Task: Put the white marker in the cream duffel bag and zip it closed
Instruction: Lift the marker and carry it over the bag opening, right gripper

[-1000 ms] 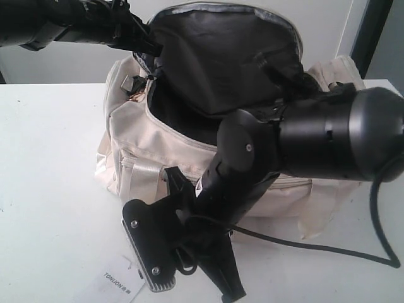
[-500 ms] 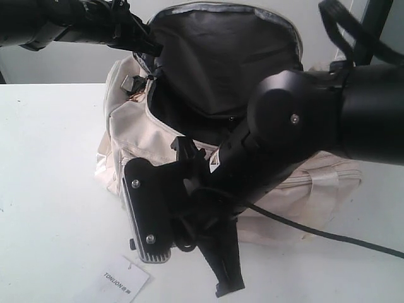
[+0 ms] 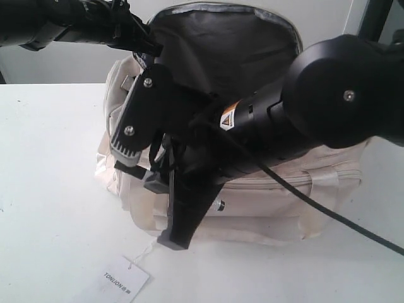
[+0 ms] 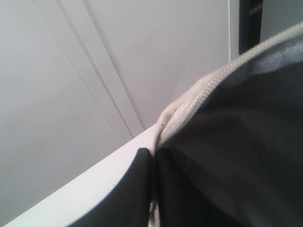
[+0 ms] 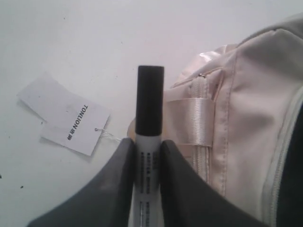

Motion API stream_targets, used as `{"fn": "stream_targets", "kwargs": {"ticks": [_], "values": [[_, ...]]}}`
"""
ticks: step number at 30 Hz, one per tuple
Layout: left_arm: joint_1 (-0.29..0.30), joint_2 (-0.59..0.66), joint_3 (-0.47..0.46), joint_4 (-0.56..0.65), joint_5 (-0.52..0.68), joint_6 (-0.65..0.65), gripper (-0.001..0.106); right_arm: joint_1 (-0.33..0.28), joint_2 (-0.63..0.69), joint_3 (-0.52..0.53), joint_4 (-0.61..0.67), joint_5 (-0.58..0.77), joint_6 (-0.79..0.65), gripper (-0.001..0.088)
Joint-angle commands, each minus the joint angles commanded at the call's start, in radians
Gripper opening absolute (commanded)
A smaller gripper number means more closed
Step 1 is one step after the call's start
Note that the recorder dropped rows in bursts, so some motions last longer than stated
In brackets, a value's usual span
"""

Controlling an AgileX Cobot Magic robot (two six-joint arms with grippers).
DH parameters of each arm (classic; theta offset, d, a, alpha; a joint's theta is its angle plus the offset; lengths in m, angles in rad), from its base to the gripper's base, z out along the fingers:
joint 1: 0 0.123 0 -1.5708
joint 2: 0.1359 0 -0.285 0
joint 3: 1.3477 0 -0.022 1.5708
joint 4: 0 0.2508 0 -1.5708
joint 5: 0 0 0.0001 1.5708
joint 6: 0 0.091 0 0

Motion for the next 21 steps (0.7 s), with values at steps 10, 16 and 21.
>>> {"fn": "stream_targets", "kwargs": {"ticks": [10, 16, 21], "values": [[0.0, 0.0, 0.0, 0.0, 0.0, 0.0, 0.0, -0.181, 0.0, -0.082, -0.004, 0.019, 0.205, 0.0025], [0.0, 0.0, 0.0, 0.0, 0.0, 0.0, 0.0, -0.293, 0.0, -0.133, -0.004, -0.002, 0.205, 0.0025], [0.0, 0.0, 0.0, 0.0, 0.0, 0.0, 0.0, -0.386, 0.0, -0.14, -0.004, -0.026, 0.245, 0.0025]]}}
